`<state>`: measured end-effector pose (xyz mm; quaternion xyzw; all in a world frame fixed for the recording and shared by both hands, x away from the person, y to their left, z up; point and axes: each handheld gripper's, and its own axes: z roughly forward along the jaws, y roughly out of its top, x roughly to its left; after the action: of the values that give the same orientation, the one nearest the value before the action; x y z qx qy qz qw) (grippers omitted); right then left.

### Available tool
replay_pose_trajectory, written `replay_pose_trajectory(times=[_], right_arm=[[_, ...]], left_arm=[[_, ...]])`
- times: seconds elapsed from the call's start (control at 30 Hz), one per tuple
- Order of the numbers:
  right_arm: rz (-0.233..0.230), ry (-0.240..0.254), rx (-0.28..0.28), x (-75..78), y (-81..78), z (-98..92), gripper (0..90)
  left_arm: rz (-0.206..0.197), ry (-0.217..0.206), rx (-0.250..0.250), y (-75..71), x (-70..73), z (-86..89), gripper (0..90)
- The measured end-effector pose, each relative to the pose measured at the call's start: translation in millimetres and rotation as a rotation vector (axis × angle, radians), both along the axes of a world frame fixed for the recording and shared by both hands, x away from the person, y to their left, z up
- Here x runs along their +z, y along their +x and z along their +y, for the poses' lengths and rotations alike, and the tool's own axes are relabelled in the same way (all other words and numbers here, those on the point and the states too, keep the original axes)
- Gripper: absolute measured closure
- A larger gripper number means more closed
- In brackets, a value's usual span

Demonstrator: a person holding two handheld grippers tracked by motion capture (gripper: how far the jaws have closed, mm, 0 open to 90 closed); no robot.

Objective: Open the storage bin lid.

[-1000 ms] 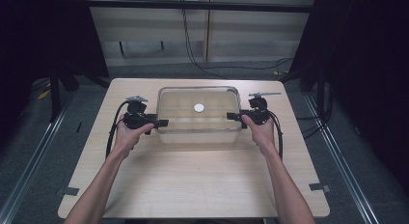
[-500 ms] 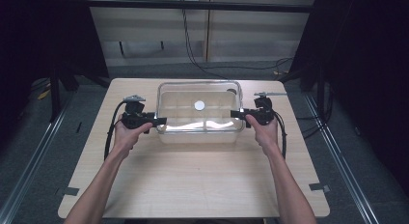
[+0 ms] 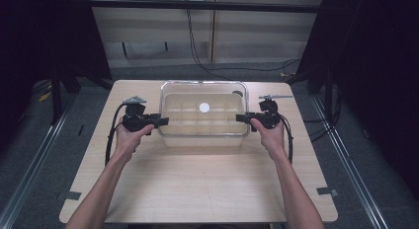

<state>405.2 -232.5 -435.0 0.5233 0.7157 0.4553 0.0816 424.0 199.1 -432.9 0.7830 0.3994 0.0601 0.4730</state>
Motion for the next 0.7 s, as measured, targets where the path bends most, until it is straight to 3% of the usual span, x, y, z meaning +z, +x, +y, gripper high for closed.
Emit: replay_pose_trajectory(times=[0.23, 0.33, 0.7], right_arm=[[-0.003, -0.009, -0.003, 2.1, -2.3, 0.1, 50.3], [-0.005, -0.011, -0.006, 5.3, -3.5, 0.2, 51.6], [-0.008, 0.030, -0.015, 9.8, -7.0, -5.2, 58.2]], left_arm=[[-0.006, -0.002, -0.008, -1.5, 0.9, -0.5, 55.2], [-0.008, -0.027, -0.011, -1.9, 2.8, 0.9, 57.4], [-0.019, -0.041, -0.009, -5.1, 7.7, 3.1, 63.2]])
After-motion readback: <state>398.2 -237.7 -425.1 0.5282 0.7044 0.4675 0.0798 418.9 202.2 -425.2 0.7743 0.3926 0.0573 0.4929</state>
